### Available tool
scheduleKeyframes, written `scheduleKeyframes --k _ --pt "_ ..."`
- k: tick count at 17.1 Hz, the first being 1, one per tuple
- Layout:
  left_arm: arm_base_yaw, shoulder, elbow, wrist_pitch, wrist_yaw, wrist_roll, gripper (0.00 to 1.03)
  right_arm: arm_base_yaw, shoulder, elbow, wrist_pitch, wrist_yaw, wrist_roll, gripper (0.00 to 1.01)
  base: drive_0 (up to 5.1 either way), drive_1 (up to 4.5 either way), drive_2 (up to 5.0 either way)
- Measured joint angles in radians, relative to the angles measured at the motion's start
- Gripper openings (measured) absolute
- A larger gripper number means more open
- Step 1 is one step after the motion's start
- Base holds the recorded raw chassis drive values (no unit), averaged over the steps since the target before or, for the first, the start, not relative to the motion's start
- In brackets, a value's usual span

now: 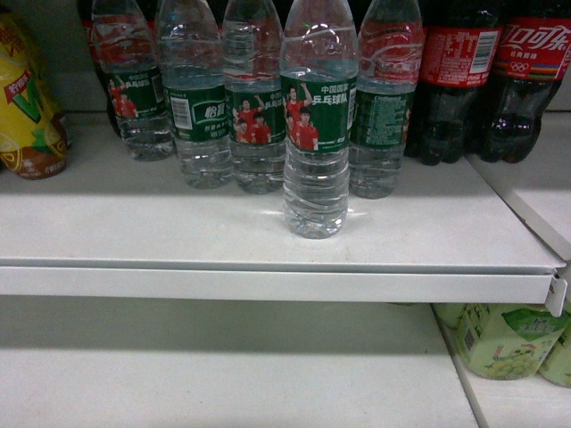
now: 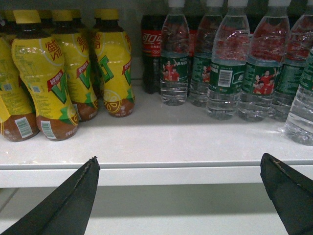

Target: Move water from second to third shelf

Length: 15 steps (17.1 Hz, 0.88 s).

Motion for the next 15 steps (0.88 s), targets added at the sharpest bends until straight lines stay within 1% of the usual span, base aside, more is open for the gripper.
scheduleKeyframes --k 15 --pt "0.0 0.0 0.0 0.0 0.0 0.0 0.98 0.0 0.0 0.0 0.0 0.0 0.0 0.98 0.0 0.0 0.0"
